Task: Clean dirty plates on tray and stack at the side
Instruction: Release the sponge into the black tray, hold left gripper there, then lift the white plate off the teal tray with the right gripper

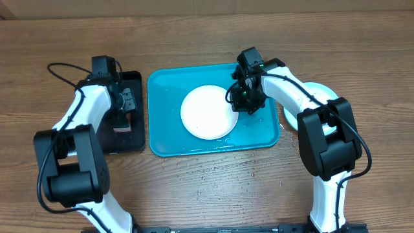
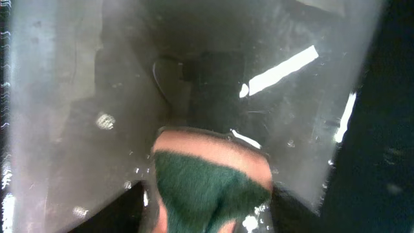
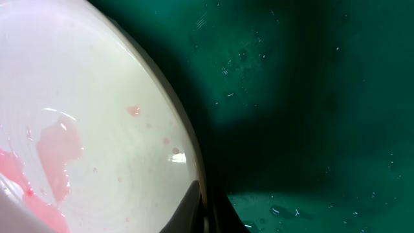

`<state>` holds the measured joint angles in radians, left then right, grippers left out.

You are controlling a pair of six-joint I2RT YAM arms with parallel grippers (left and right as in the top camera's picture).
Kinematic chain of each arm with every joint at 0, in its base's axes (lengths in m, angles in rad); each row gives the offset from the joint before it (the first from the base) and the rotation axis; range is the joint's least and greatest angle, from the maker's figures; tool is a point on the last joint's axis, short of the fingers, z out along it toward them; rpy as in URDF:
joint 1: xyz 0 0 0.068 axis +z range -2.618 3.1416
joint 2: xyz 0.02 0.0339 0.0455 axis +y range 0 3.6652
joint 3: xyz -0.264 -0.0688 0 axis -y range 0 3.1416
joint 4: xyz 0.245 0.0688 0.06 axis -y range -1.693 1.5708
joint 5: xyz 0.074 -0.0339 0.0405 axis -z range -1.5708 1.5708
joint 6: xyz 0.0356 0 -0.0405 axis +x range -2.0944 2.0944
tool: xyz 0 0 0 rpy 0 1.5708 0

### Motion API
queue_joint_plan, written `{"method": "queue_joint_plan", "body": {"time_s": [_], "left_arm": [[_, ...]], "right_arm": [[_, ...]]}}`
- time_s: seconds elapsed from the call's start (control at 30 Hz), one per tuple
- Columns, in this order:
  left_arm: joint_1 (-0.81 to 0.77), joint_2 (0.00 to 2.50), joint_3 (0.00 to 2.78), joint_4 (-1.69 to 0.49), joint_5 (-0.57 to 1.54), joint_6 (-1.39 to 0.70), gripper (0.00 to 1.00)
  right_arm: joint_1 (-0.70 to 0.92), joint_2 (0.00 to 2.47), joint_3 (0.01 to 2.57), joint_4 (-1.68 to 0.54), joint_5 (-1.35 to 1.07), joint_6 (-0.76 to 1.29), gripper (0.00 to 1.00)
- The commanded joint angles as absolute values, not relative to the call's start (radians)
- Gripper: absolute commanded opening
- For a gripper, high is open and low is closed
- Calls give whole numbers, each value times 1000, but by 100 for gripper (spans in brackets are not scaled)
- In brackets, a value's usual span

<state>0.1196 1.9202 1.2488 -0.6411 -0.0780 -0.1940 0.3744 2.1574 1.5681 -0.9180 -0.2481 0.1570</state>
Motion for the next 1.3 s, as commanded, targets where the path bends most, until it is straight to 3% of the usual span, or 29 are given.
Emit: {"method": "queue_joint_plan", "body": {"time_s": [0.0,0.1,0.13,0.33,0.37,0.43,0.47,0.73,1.0,1.27], "left_arm": [[118,1942,1235,-630,-59,-202,39],[118,1942,1235,-624,-59,-202,21],[118,1942,1235,-624,-59,-202,6],[118,1915,1308,-669,-59,-171,4],[118,1909,1325,-684,-58,-171,12],[118,1903,1357,-715,-58,-171,63],[118,1902,1372,-737,-57,-171,71],[117,1902,1388,-919,43,-172,91],[117,1902,1381,-963,43,-173,95],[117,1902,1381,-962,45,-172,97]], "right_arm": [[374,2174,1571,-930,-226,148,4],[374,2174,1571,-930,-226,149,4],[374,2174,1571,-930,-226,149,4],[374,2174,1571,-930,-226,149,4],[374,2174,1571,-929,-226,149,4],[374,2174,1571,-929,-226,149,4],[374,2174,1571,-928,-226,149,4],[374,2160,1630,-976,-225,147,4],[378,2055,1696,-1005,-174,149,4],[448,1921,1696,-1029,229,171,4]]}}
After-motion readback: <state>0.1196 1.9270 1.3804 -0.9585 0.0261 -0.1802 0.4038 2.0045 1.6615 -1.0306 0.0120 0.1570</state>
